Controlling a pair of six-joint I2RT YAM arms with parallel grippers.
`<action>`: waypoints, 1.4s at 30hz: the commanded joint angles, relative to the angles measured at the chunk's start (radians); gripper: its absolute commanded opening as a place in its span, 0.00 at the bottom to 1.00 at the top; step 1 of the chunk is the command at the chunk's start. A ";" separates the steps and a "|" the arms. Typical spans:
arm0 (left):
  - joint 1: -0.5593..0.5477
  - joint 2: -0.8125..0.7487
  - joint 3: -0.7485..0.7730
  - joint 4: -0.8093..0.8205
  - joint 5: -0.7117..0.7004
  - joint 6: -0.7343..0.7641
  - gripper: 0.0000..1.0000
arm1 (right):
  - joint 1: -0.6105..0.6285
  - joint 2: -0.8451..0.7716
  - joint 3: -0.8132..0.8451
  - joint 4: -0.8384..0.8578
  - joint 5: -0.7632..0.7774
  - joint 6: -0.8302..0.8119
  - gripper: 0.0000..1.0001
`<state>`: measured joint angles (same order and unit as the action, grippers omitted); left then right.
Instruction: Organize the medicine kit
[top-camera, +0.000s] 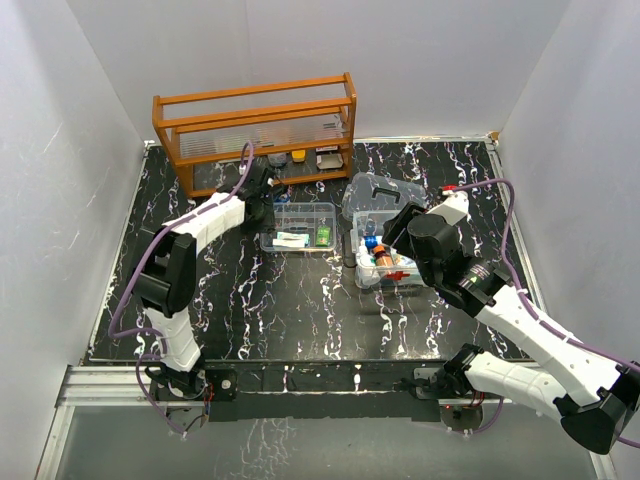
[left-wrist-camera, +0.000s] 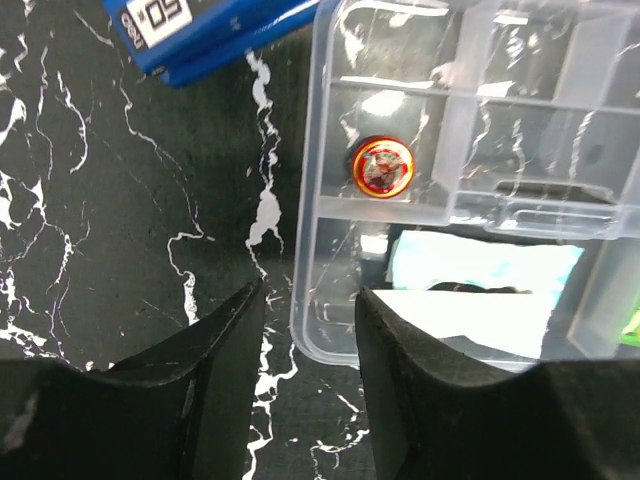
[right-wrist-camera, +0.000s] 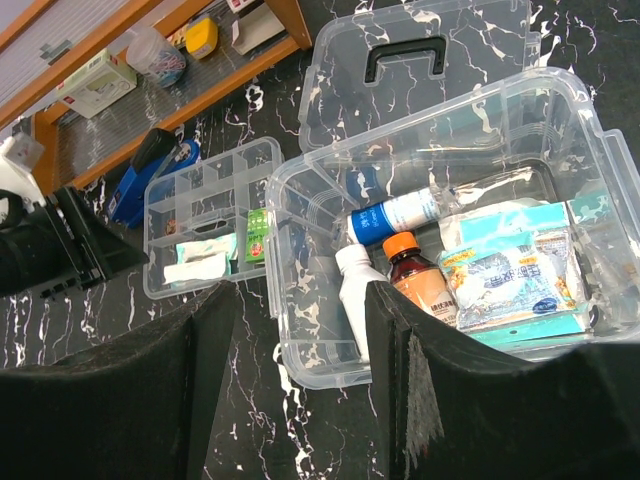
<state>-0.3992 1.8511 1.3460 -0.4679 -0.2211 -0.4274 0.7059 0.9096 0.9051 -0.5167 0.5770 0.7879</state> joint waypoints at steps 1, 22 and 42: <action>0.019 -0.053 -0.048 0.006 0.039 0.028 0.39 | -0.003 -0.001 0.015 0.041 0.009 0.003 0.52; 0.029 -0.150 -0.218 -0.011 0.144 0.235 0.06 | -0.002 0.082 0.064 0.095 -0.164 -0.135 0.53; 0.029 -0.427 -0.430 -0.003 0.138 0.187 0.48 | 0.096 0.577 0.314 0.260 -0.669 -0.403 0.49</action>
<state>-0.3748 1.4815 0.9161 -0.4713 -0.0620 -0.1749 0.7753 1.4025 1.1122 -0.3489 -0.0158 0.4664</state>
